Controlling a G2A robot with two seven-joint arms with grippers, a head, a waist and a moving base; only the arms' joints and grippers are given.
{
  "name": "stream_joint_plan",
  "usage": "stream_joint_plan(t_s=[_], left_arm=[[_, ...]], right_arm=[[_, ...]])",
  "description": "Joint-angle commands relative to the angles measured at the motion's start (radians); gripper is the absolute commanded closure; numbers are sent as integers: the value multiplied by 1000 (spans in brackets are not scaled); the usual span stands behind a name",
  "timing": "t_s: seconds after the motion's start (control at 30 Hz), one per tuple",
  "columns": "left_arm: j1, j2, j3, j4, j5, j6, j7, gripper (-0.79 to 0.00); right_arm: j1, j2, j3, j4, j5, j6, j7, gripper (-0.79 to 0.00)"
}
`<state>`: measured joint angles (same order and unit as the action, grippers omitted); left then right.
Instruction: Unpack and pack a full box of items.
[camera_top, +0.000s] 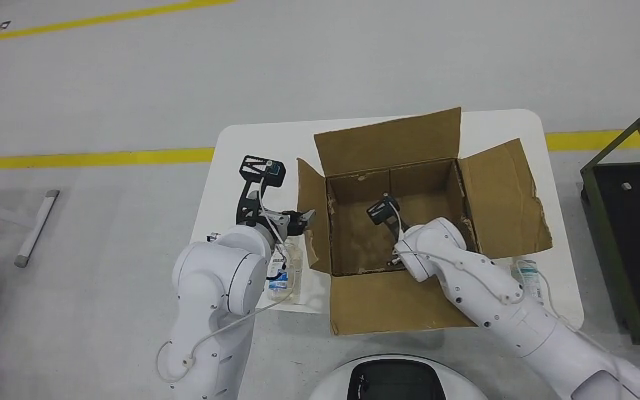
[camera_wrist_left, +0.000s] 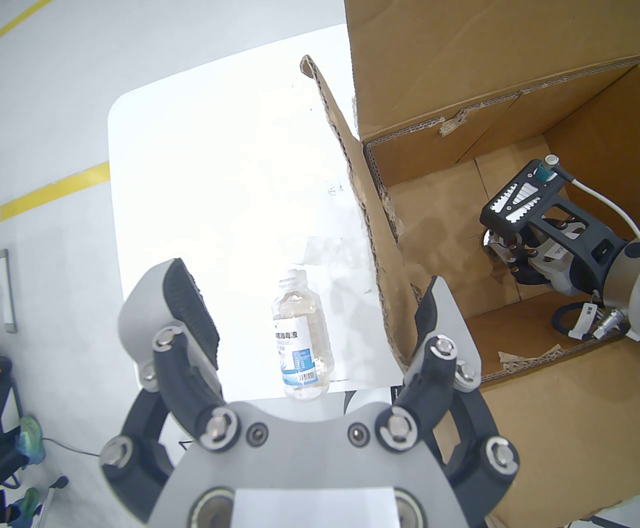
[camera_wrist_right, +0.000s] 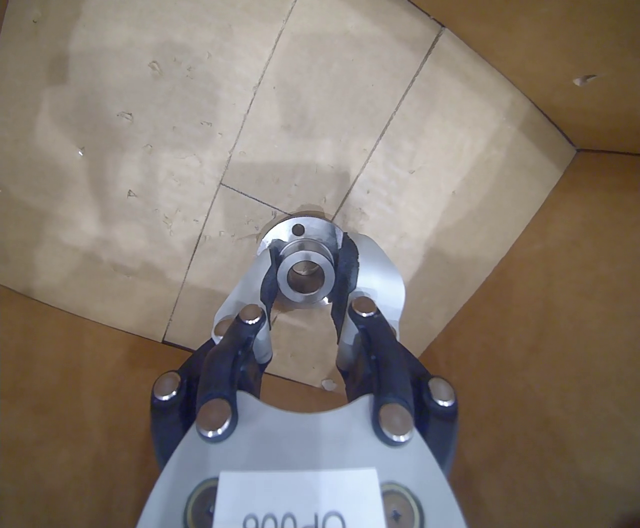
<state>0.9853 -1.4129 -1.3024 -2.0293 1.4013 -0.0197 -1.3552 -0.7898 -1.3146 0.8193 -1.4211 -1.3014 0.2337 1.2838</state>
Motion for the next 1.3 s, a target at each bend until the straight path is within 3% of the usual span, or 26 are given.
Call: stream_joint_plan(t_s=[0.0, 0.2, 0.37, 0.6, 0.9, 1.03, 1.27], left_arm=[[0, 0, 0, 0, 0, 0, 0, -785], [0, 0, 0, 0, 0, 0, 0, -785], [0, 0, 0, 0, 0, 0, 0, -785], [0, 0, 0, 0, 0, 0, 0, -785], [0, 0, 0, 0, 0, 0, 0, -785], [0, 0, 0, 0, 0, 0, 0, -785], [0, 0, 0, 0, 0, 0, 0, -785]], right_arm=[[1, -3, 1, 5, -3, -4, 0, 0], [3, -11, 16, -8, -4, -8, -2, 0], [-26, -1, 109, -124, 52, -6, -19, 0], [-201, 44, 442, -439, 263, -68, -86, 0], [-468, 89, 864, -820, 265, -92, -44, 0], [-560, 98, 1007, -896, 238, -95, -17, 0], [-722, 98, 1177, -870, 267, -70, -11, 0]])
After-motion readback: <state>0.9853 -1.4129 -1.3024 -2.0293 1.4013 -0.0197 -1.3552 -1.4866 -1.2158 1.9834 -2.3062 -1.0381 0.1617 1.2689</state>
